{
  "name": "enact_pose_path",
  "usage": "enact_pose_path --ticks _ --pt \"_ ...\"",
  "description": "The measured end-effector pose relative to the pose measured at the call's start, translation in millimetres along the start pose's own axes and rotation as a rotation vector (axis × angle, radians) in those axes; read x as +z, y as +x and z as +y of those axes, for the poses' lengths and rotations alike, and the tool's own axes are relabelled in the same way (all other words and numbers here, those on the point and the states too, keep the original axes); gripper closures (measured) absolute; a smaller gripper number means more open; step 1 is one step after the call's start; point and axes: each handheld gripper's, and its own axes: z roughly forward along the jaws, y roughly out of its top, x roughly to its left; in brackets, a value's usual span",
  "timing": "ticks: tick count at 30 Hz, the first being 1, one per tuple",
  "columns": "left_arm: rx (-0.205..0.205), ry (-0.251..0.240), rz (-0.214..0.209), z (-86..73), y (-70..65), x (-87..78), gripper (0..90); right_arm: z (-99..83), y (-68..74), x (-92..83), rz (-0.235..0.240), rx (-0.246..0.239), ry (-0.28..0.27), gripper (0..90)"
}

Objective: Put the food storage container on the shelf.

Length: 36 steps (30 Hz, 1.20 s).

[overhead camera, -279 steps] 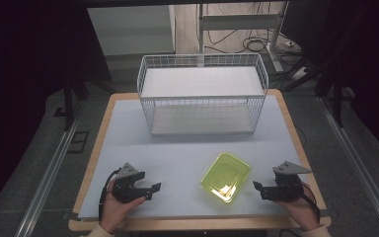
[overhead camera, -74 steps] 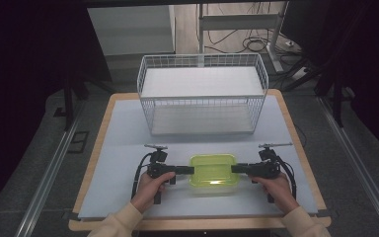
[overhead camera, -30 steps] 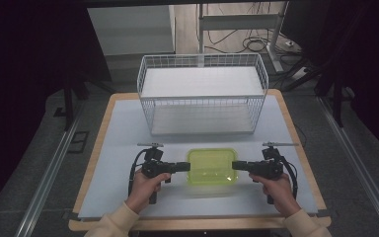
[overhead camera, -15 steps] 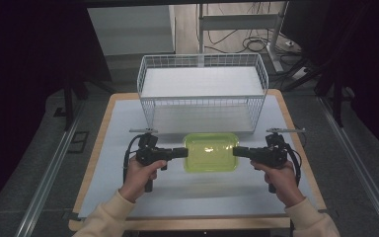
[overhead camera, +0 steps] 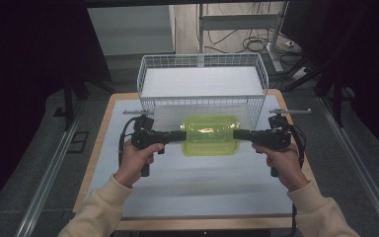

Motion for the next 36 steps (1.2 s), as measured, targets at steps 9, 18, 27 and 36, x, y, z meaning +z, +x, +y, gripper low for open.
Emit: enact_pose_path --ticks 9,18,27,36 --pt "0.010 -0.032 -0.002 21.2 2.4 -6.0 82.7 27.4 7.9 0.7 -0.014 -0.038 -0.022 81.3" --pt "0.008 -0.025 0.011 39.2 11.6 -6.3 82.5 44.3 6.1 8.3 -0.027 -0.053 -0.031 81.3" --pt "0.010 -0.035 0.004 61.3 18.3 -7.6 82.6 68.0 1.8 14.0 -0.034 -0.042 -0.050 81.3" --pt "0.001 -0.039 0.005 81.5 26.8 -7.1 82.6 85.4 -0.7 19.5 -0.046 -0.034 -0.059 81.3"
